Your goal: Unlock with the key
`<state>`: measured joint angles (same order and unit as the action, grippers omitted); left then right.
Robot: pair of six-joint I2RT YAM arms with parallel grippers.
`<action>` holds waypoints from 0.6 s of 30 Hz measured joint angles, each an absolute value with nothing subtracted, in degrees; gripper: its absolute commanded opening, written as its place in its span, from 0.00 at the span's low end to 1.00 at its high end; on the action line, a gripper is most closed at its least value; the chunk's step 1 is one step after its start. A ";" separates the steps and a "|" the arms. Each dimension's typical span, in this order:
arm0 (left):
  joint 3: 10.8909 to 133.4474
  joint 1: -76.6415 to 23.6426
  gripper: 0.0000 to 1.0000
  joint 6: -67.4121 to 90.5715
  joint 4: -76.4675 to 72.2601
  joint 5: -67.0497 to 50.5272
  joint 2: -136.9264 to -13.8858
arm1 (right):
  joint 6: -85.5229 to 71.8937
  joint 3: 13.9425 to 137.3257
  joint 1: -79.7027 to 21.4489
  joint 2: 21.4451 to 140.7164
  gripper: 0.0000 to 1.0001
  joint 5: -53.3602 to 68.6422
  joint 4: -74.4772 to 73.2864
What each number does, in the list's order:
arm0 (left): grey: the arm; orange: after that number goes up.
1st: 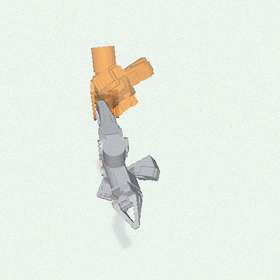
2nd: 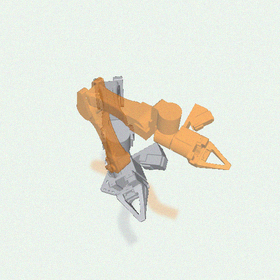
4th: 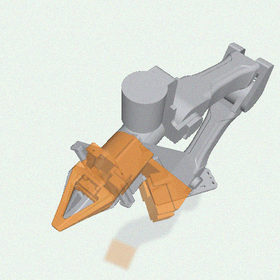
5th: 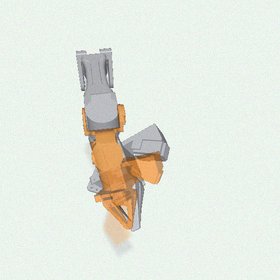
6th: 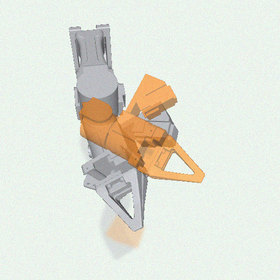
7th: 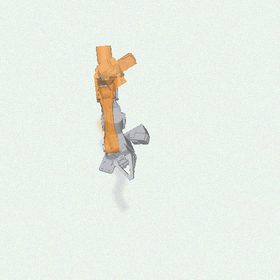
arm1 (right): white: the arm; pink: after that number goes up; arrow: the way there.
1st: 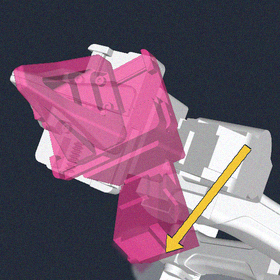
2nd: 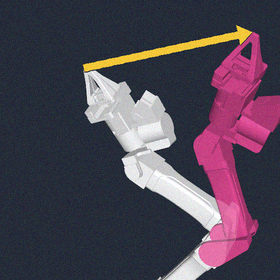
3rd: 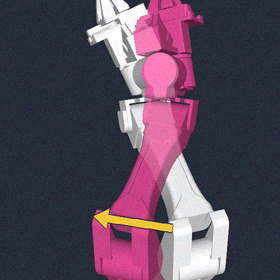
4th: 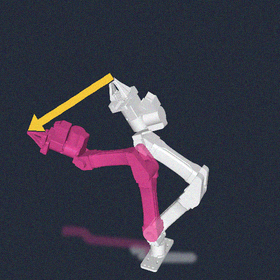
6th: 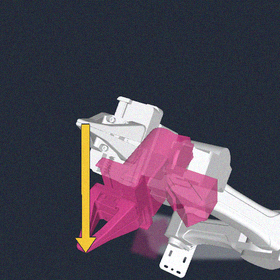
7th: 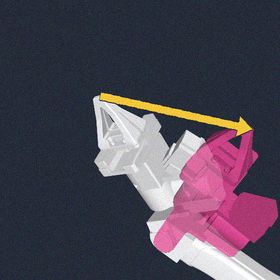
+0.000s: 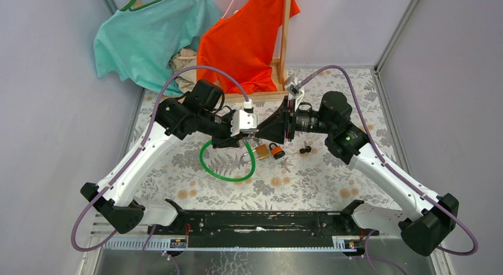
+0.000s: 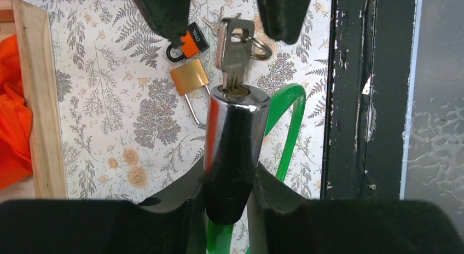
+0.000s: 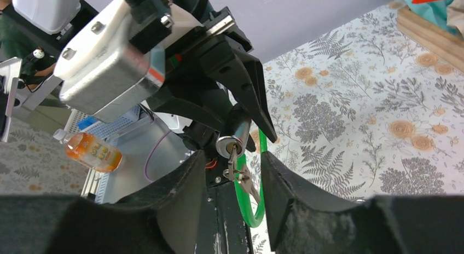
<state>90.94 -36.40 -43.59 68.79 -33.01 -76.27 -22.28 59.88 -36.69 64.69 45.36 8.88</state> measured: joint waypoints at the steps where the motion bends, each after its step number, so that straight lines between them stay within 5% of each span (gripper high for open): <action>1: 90.94 -36.40 0.00 -43.59 68.84 -33.01 -76.29 | -22.31 59.88 -36.69 64.69 0.43 45.89 9.19; 14: 90.96 -36.40 0.00 -43.55 68.99 -33.08 -76.29 | -22.65 59.86 -36.69 65.25 0.39 49.21 10.22; 18: 90.96 -36.40 0.00 -43.53 68.99 -33.17 -76.29 | -22.35 59.86 -36.82 65.63 0.30 49.06 10.15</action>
